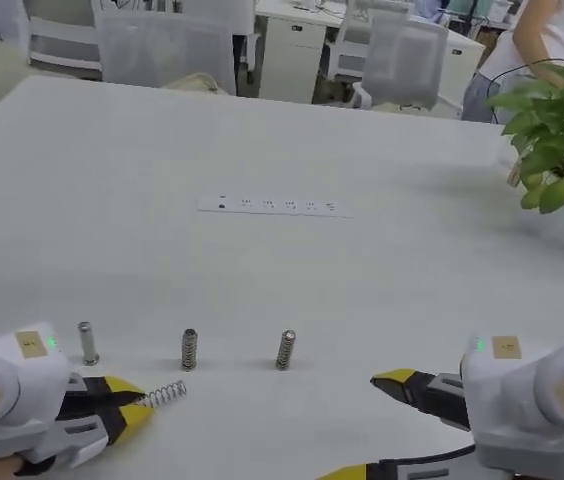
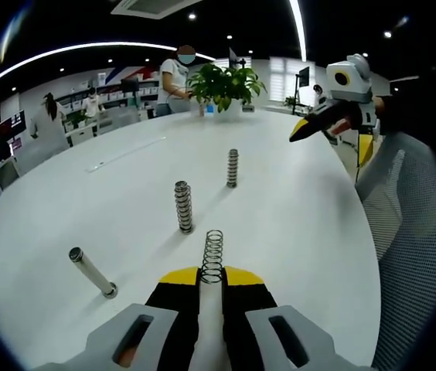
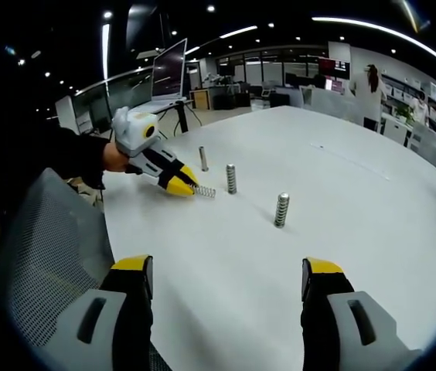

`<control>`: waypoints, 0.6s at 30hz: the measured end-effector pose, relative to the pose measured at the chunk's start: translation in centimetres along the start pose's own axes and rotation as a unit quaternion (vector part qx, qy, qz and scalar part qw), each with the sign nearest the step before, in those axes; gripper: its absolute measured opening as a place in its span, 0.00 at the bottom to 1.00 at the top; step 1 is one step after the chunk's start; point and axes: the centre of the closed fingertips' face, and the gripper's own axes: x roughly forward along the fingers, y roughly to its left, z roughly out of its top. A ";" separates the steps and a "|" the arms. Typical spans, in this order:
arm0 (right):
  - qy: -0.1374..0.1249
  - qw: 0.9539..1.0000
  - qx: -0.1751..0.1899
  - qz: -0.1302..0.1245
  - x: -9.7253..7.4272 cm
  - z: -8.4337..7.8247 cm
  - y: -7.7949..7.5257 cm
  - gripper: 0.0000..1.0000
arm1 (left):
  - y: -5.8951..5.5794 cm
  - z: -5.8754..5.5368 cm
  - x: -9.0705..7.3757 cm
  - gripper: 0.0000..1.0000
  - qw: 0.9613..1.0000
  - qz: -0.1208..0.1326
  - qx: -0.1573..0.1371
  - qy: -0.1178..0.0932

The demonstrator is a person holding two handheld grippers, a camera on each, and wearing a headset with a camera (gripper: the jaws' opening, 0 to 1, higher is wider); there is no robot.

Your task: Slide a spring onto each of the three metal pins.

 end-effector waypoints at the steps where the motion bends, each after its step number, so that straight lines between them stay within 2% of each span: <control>1: 0.000 1.000 -0.001 0.001 0.0 0.0 0.0 0.78 | -0.1 0.1 -0.1 0.03 1.000 0.000 0.001 -0.001; 18: -0.012 1.000 -0.019 0.020 0.2 1.2 0.3 0.76 | -2.4 2.5 -2.4 0.03 1.000 0.002 0.015 -0.023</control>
